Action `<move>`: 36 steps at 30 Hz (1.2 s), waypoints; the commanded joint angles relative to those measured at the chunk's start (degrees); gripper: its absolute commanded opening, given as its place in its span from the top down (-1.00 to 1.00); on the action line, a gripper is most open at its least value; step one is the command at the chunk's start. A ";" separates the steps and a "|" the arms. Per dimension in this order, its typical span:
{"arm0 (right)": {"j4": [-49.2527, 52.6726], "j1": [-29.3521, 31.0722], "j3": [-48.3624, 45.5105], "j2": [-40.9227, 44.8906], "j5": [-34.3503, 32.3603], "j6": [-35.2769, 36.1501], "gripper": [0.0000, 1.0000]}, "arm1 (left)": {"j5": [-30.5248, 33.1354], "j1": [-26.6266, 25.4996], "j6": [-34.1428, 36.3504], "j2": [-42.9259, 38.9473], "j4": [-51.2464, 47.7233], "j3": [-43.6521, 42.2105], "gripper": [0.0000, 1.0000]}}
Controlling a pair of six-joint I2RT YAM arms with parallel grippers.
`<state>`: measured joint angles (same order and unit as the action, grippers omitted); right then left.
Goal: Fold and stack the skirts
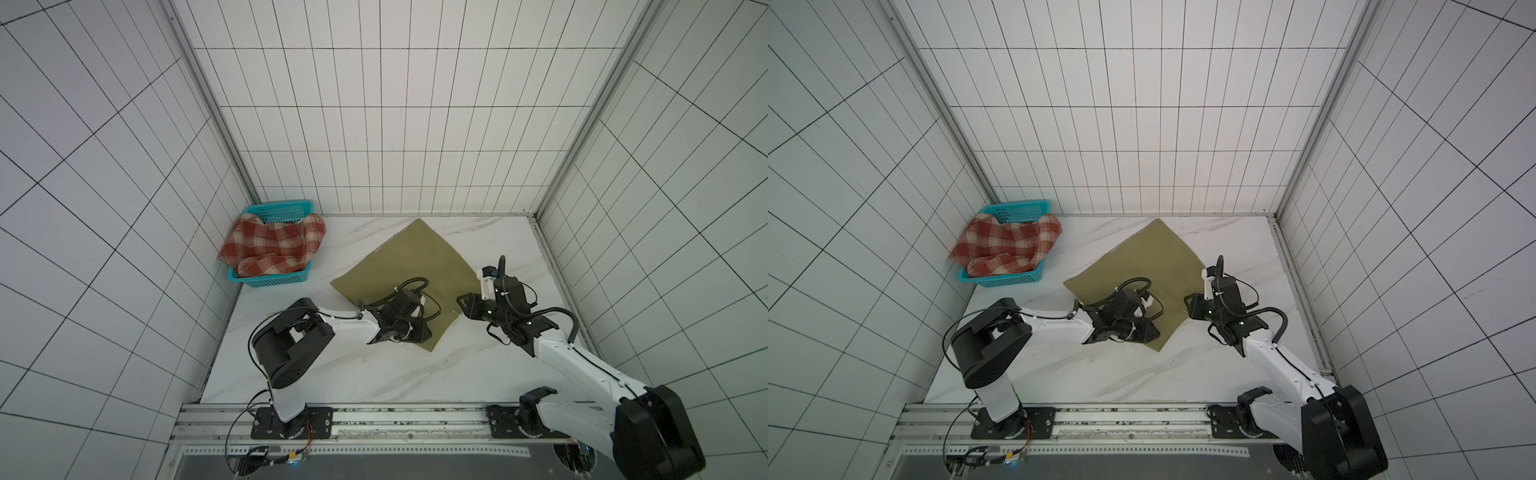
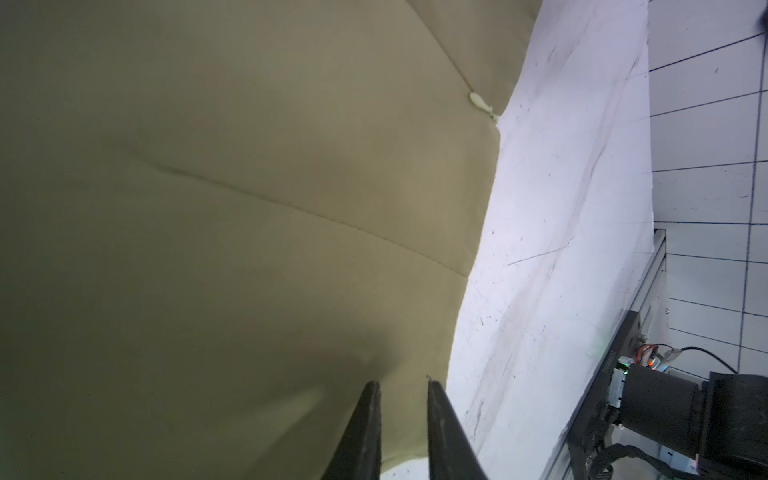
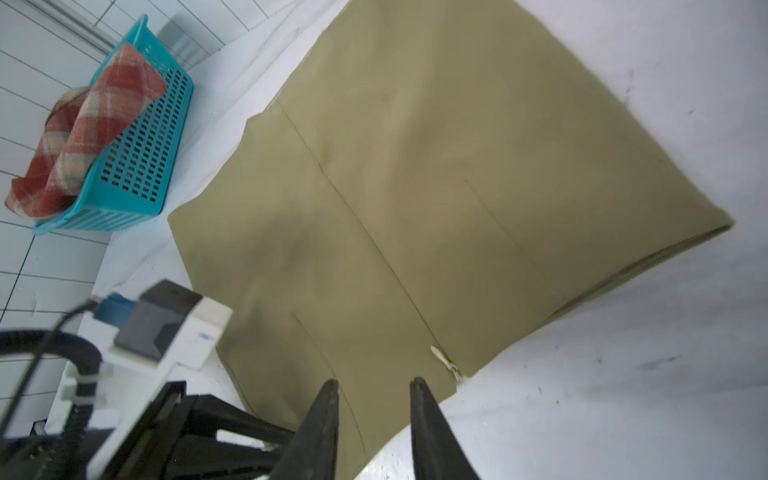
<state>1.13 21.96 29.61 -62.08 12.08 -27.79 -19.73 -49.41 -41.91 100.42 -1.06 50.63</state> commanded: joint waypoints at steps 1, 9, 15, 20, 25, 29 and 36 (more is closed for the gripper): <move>1.06 2.75 -3.47 0.26 0.79 0.28 0.37 | -2.04 5.46 -2.03 -5.28 2.14 -1.76 0.57; -0.86 7.62 -3.02 -2.07 0.53 1.16 0.34 | -4.90 23.30 -0.86 -13.49 0.28 -7.37 0.25; -3.29 8.01 -1.04 -5.67 1.66 1.55 0.32 | -2.08 35.92 2.74 -14.73 -4.80 -6.28 0.02; -3.67 8.09 1.10 -8.68 2.58 2.47 0.32 | -2.25 44.38 3.58 -14.94 -5.87 -6.37 0.08; -3.84 8.08 2.88 -11.13 3.88 2.74 0.32 | -1.42 48.90 4.81 -15.09 -6.66 -6.13 0.17; -4.05 8.10 3.88 -13.08 5.12 2.75 0.32 | -0.53 49.23 5.69 -13.57 -6.91 -5.51 0.21; -4.14 8.08 5.13 -14.99 5.92 3.06 0.32 | 1.60 49.23 5.71 -11.24 -4.81 -6.64 0.29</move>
<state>-2.28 29.58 29.74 -76.66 16.82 -25.61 -20.01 -0.27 -36.75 88.23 -7.51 43.90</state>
